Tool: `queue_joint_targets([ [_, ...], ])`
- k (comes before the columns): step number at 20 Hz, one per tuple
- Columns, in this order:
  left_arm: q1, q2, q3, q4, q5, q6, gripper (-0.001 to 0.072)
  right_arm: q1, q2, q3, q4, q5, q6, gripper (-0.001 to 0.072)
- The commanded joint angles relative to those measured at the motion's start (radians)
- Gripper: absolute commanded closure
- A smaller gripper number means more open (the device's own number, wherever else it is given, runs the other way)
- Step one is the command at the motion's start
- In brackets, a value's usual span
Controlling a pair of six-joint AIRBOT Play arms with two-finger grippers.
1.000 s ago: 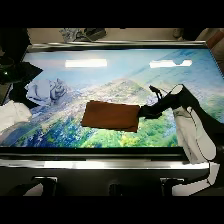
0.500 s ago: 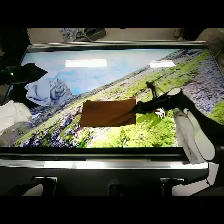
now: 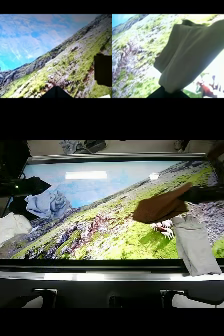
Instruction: Fold the shirts.
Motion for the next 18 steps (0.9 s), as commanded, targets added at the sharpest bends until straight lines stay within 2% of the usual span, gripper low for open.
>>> queue_joint_targets([
  [1,-0.001,0.000,0.000,0.000,0.000,0.003,0.0670,-0.174,0.068,0.044,-0.021,0.067,0.043,0.0660],
  [5,-0.001,0.001,0.000,0.000,-0.001,0.003,0.0670,-0.325,0.083,0.044,-0.012,0.021,0.102,0.0660],
  [8,-0.001,0.002,0.000,0.000,-0.002,0.003,0.0670,-0.412,0.084,0.044,0.065,-0.015,0.114,0.0661],
  [11,-0.001,0.002,0.000,0.000,-0.001,0.003,0.0670,-0.454,0.096,0.044,0.093,0.066,0.114,0.0660],
  [12,-0.001,0.002,0.000,0.000,-0.001,0.003,0.0670,-0.475,0.112,0.044,0.080,0.144,0.114,0.0660],
  [14,-0.001,0.002,0.000,0.000,-0.001,0.004,0.0670,-0.504,0.137,0.043,0.011,0.222,0.120,0.0659],
  [18,-0.001,0.002,0.000,0.000,-0.002,0.003,0.0670,-0.512,0.135,0.005,-0.242,0.316,0.151,0.0659],
])
